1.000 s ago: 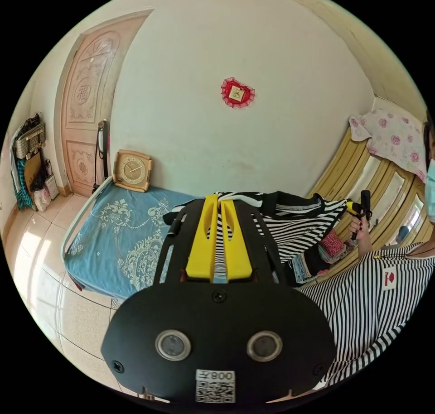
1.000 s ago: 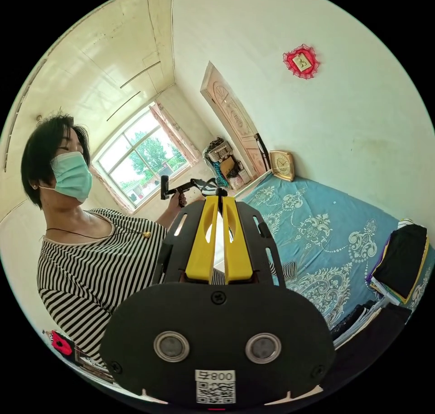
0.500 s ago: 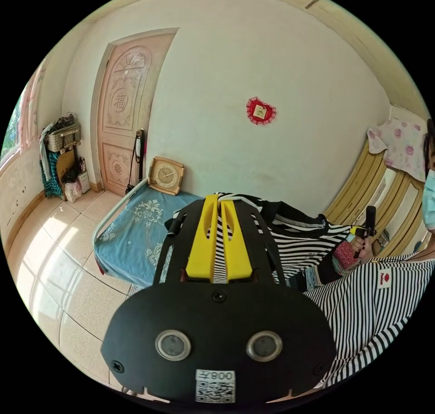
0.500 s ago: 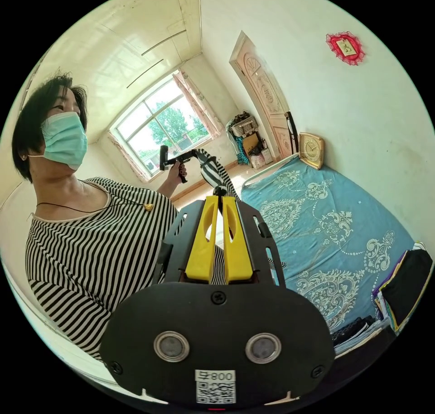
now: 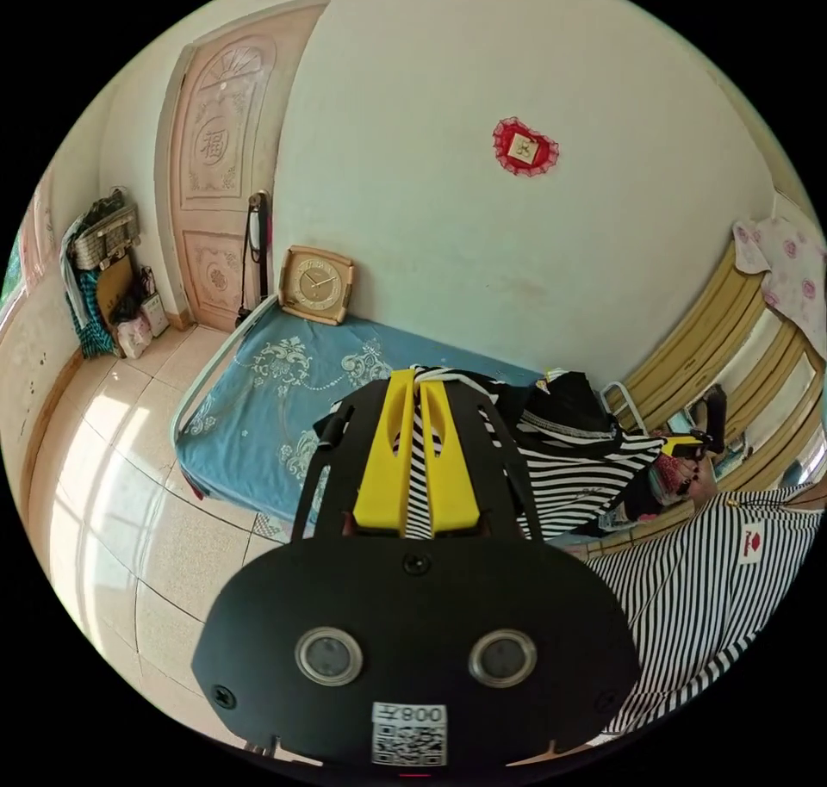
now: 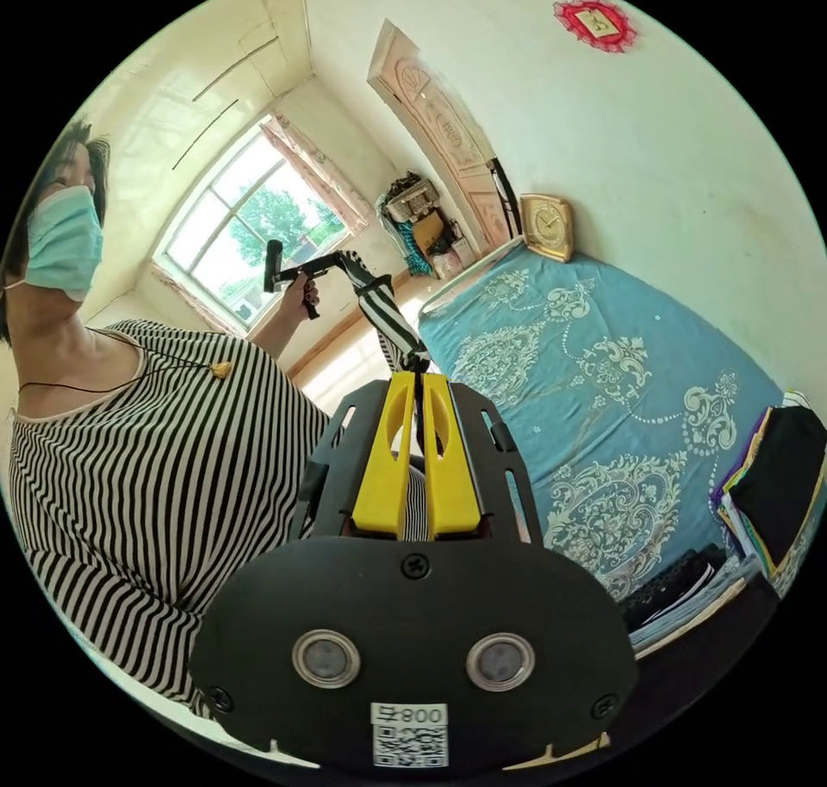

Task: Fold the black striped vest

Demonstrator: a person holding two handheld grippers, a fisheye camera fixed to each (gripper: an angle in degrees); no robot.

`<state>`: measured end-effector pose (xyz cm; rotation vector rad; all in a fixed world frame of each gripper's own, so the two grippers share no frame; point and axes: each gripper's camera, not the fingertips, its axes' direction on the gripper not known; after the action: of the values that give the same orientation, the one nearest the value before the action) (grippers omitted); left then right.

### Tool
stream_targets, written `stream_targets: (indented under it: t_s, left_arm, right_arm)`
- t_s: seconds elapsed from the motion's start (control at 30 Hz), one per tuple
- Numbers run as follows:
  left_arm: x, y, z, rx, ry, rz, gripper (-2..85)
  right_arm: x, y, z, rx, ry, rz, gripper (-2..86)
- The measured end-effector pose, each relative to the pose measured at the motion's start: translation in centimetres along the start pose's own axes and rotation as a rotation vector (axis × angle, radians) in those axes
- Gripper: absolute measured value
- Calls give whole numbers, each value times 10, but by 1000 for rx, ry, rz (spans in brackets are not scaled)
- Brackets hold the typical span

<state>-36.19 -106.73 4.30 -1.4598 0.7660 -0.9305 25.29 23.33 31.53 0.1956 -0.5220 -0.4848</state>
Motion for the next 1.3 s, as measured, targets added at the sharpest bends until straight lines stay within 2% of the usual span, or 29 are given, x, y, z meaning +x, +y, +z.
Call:
stream_targets:
  t_s: [0.13, 0.33, 0.43, 0.57, 0.7, 0.83, 0.97, 1.07, 1.3]
  left_arm:
    - [-43, -82, 101, -125, 64, 15, 5]
    - [-97, -220, 284, -319, 108, 54, 11]
    - [-121, -277, 382, -429, 89, 9, 19]
    - [-155, -322, 488, -623, 104, -33, 49]
    - [-189, -331, 528, -695, 128, -30, 64]
    - [-244, -306, 556, -893, 87, -130, 68]
    - [-293, -273, 562, -1046, 87, -329, 71]
    - [-308, -262, 569, -1169, 26, -337, 72]
    - [-322, -290, 607, -1227, 24, -289, 72]
  right_arm:
    - [56, -34, 27, -73, 133, 96, 15]
    - [198, -127, 79, -188, 321, 261, 19]
    - [291, -174, 105, -224, 387, 410, 25]
    - [411, -194, 144, -347, 522, 744, 43]
    - [457, -168, 169, -341, 404, 874, 47]
    - [466, -119, 193, -411, 314, 960, 48]
    - [469, -62, 211, -459, 201, 1106, 55]
    - [477, -37, 220, -454, 139, 1182, 66]
    - [511, -15, 245, -461, 64, 1171, 84]
